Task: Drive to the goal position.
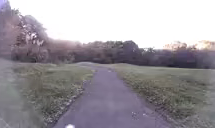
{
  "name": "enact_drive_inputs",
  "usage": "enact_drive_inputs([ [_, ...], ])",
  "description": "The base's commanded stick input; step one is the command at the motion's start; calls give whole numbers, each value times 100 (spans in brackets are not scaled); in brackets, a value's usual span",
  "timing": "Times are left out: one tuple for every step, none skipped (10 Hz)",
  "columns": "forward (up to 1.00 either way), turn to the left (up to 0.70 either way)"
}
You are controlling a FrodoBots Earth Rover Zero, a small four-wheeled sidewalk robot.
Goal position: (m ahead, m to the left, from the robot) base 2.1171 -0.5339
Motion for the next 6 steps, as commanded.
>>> enact_drive_inputs([
  [70,0],
  [70,0],
  [70,0],
  [70,0],
  [70,0],
  [70,0],
])
